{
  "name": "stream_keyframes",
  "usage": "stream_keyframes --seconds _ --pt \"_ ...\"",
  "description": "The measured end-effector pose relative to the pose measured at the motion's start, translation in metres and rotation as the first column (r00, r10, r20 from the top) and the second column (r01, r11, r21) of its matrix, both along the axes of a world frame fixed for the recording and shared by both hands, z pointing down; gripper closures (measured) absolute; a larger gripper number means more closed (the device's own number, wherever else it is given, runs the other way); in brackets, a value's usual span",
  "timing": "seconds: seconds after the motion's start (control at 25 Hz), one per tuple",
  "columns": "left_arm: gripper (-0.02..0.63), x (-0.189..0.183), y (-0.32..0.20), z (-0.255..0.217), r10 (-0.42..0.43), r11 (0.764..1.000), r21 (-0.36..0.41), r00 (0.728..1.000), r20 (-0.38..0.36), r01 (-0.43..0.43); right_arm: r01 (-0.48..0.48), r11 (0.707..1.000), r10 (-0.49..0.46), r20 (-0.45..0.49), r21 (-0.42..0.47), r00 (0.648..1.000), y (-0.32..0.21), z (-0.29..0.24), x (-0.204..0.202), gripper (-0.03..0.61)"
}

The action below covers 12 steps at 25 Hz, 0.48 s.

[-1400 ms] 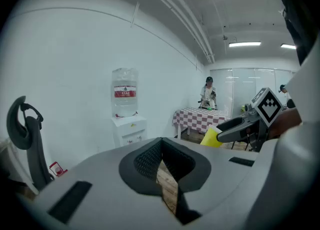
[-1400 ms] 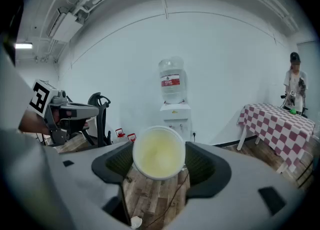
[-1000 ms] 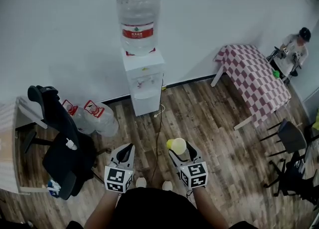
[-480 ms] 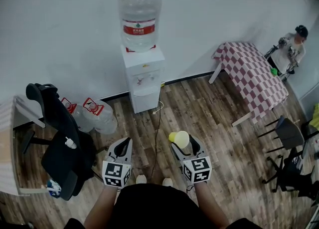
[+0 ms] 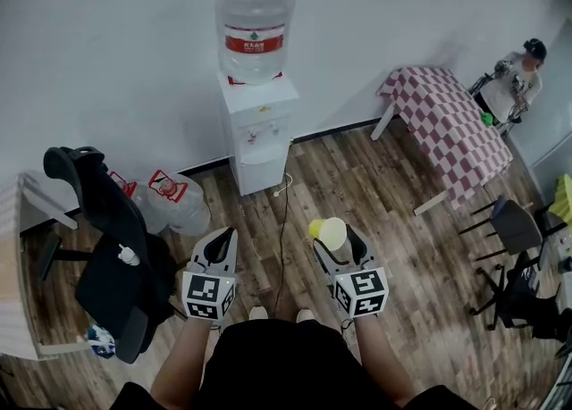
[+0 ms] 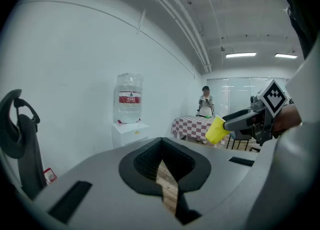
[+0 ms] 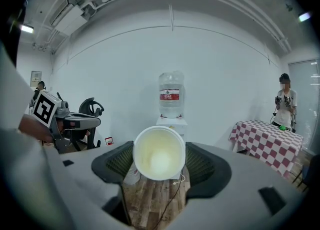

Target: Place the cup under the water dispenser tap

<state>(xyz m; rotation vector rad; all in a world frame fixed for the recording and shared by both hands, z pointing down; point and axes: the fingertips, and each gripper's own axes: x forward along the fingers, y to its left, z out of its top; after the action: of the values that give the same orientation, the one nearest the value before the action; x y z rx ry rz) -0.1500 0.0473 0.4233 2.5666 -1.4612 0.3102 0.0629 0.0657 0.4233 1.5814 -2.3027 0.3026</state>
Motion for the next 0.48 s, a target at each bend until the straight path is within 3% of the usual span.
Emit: stream_keyframes --seconds 0.48 --pt "0.6 -0.019 -0.027 -0.003 0.012 1.0 0.013 1.0 -0.026 -0.012 -0.017 1.0 0.018 -0.04 0.025 0.999 -0.017 -0.016 -0.015 0.242"
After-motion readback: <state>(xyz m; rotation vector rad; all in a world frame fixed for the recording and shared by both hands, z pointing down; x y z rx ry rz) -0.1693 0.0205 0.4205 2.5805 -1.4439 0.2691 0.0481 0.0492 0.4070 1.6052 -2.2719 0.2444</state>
